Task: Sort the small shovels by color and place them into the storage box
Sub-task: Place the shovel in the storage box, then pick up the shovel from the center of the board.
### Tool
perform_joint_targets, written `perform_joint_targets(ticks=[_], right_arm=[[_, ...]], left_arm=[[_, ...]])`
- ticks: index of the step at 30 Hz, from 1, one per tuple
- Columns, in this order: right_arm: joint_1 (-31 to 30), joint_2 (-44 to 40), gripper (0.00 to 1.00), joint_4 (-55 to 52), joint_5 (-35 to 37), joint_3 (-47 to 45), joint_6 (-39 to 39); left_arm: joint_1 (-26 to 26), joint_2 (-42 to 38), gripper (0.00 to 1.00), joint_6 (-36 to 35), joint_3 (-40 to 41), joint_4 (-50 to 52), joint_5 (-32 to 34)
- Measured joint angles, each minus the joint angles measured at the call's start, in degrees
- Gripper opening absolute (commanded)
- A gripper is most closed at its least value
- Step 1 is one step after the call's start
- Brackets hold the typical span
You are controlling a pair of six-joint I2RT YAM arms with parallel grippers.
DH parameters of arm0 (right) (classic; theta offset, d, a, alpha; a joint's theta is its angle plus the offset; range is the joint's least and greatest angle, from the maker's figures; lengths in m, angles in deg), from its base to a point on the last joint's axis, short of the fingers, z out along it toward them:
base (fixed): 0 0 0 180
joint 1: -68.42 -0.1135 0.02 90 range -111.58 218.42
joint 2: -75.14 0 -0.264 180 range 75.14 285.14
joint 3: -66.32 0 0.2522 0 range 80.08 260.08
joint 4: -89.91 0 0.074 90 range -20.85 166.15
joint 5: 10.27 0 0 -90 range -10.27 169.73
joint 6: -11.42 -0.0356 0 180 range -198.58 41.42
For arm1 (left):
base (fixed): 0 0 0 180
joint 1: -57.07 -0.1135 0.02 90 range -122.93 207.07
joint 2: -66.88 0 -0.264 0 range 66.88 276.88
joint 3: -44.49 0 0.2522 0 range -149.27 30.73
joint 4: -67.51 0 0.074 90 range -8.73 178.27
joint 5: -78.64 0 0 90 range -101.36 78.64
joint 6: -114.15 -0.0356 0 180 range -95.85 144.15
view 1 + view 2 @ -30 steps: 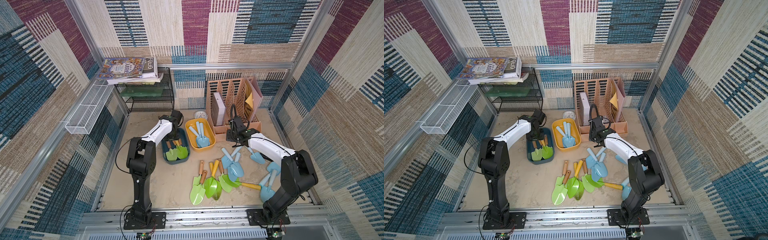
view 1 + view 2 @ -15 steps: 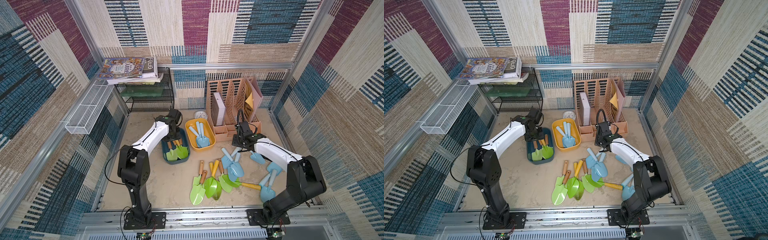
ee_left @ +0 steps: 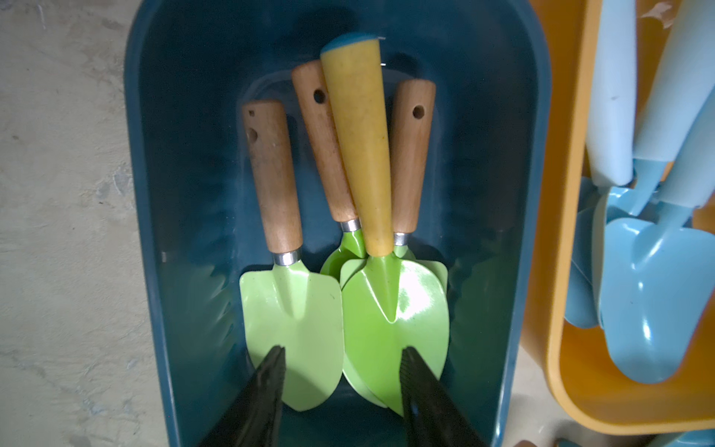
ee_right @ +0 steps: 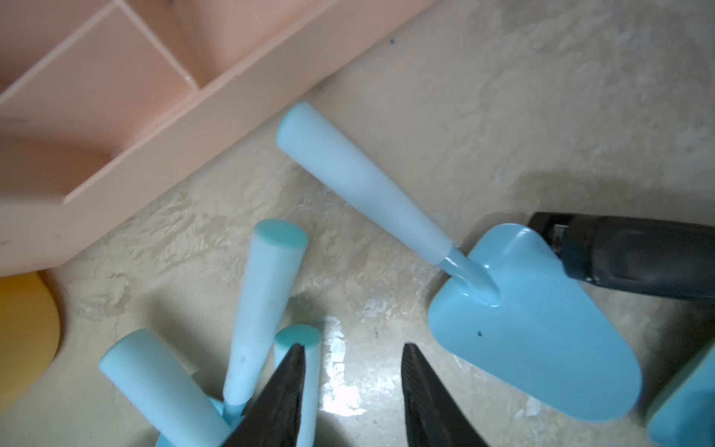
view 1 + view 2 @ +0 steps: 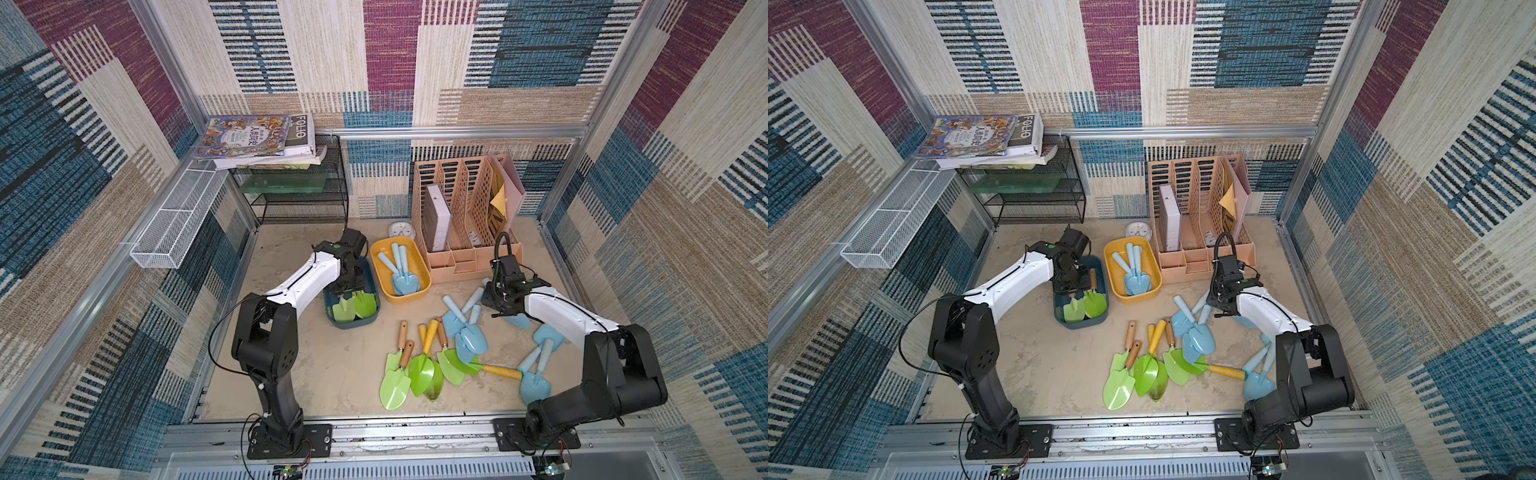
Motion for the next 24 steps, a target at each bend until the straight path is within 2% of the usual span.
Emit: perform_joint_targets(ticks=[4, 11, 20, 24], right_arm=[[3.93, 0.81, 0.45, -0.20, -0.20, 0.13, 0.37], [7.02, 6.12, 0.55, 0.09, -1.92, 4.04, 5.01], [7.08, 13.14, 0.55, 0.48, -3.41, 8.15, 11.96], [6.95, 15.19, 0.51, 0.74, -4.46, 7.91, 13.03]], left_arm=[[0.02, 0.02, 0.50, 0.20, 0.13, 0.00, -0.79], [0.07, 0.22, 0.49, 0.22, 0.13, -0.13, -1.27], [0.11, 0.22, 0.49, 0.39, 0.96, -0.44, -1.68], [0.13, 0.22, 0.49, 0.42, 0.96, -0.46, -1.75]])
